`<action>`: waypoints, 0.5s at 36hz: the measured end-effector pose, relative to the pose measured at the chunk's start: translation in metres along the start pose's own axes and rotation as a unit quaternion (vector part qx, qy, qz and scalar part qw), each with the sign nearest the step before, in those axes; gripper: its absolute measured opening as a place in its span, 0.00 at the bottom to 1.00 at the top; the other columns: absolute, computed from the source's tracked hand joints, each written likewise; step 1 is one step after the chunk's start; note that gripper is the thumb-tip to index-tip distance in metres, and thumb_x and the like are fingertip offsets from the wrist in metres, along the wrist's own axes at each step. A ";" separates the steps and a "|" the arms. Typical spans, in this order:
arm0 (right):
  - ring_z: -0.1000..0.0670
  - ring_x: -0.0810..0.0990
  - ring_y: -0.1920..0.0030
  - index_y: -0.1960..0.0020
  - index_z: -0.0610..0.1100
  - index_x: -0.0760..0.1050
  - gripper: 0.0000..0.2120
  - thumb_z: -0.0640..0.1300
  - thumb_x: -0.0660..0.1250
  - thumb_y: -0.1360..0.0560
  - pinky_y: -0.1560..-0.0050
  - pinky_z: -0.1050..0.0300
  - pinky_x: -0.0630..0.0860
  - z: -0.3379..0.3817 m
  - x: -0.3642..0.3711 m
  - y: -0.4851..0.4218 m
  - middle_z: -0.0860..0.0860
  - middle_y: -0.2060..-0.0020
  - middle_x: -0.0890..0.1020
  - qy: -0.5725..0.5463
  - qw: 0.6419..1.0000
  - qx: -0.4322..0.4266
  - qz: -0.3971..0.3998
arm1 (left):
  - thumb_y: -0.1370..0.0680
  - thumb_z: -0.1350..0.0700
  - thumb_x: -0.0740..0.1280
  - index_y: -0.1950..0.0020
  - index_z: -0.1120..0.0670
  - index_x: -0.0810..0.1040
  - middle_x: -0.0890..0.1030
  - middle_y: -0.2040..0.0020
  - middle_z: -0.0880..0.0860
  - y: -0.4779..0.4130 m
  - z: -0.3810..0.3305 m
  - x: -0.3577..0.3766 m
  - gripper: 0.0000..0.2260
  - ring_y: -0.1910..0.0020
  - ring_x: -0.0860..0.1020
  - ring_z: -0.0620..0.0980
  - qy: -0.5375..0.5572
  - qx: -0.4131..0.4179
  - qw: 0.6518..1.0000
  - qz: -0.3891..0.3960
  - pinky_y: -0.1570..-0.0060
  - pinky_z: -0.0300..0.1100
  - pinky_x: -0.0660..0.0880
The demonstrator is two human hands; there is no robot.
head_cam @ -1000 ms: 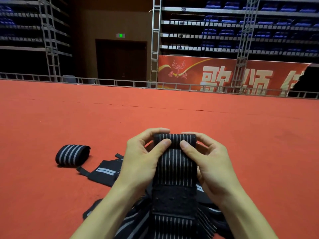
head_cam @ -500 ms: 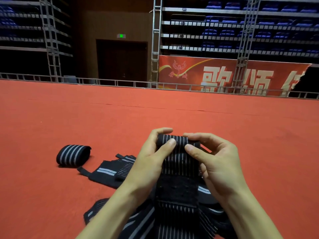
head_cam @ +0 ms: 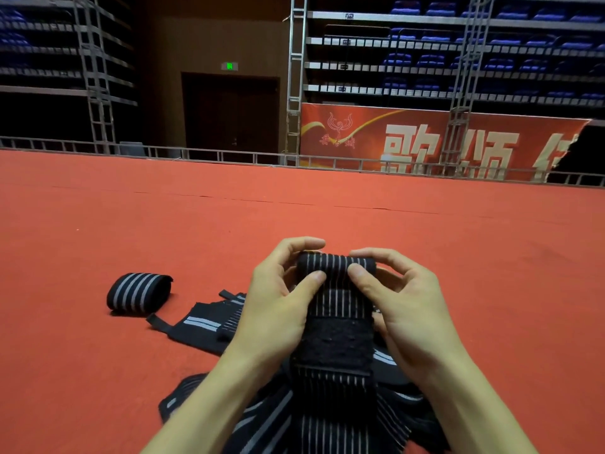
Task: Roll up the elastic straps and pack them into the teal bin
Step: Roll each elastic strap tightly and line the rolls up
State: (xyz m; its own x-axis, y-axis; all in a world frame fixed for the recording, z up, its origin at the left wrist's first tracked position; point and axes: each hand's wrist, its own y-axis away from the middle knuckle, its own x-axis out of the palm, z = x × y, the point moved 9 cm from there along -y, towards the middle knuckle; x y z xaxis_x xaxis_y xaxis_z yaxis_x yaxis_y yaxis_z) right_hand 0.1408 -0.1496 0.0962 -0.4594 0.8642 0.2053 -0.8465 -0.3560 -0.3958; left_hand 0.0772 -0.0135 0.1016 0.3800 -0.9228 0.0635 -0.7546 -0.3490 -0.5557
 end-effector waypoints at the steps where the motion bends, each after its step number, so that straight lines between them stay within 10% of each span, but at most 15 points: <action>1: 0.43 0.85 0.57 0.56 0.47 0.83 0.06 0.37 0.72 0.29 0.57 0.46 0.83 0.002 -0.001 0.000 0.44 0.58 0.86 0.006 1.000 -0.008 -0.003 | 0.22 0.69 0.66 0.43 0.48 0.79 0.83 0.52 0.48 0.000 0.001 0.000 0.17 0.52 0.81 0.45 0.008 -0.006 1.000 -0.001 0.50 0.47 0.80; 8: 0.45 0.85 0.53 0.58 0.47 0.85 0.13 0.28 0.72 0.30 0.49 0.46 0.81 0.007 0.000 0.001 0.44 0.55 0.86 0.019 0.999 -0.042 0.013 | 0.25 0.45 0.70 0.45 0.46 0.79 0.82 0.53 0.51 0.001 0.021 0.010 0.11 0.54 0.81 0.47 0.068 -0.106 0.991 0.052 0.51 0.49 0.79; 14: 0.48 0.85 0.52 0.58 0.45 0.83 0.14 0.26 0.71 0.31 0.45 0.44 0.81 0.000 0.005 0.002 0.47 0.53 0.86 -0.017 1.000 -0.019 0.006 | 0.20 0.59 0.65 0.48 0.49 0.78 0.80 0.60 0.49 0.000 0.017 0.005 0.05 0.60 0.78 0.46 0.059 -0.073 0.995 0.024 0.60 0.43 0.78; 18: 0.47 0.83 0.60 0.51 0.50 0.82 0.12 0.45 0.74 0.35 0.52 0.42 0.80 -0.008 0.008 0.002 0.43 0.56 0.85 -0.040 0.999 0.029 0.021 | 0.21 0.67 0.65 0.46 0.51 0.78 0.80 0.59 0.48 -0.001 0.007 0.004 0.11 0.60 0.78 0.43 0.048 -0.034 0.998 0.028 0.58 0.40 0.78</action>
State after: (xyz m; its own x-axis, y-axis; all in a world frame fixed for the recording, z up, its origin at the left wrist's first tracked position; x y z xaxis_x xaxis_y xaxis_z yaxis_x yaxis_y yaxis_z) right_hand 0.1378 -0.1404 0.0902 -0.5130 0.8178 0.2609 -0.8392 -0.4139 -0.3528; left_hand 0.0835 -0.0155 0.0964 0.2849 -0.9517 0.1147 -0.8088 -0.3029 -0.5040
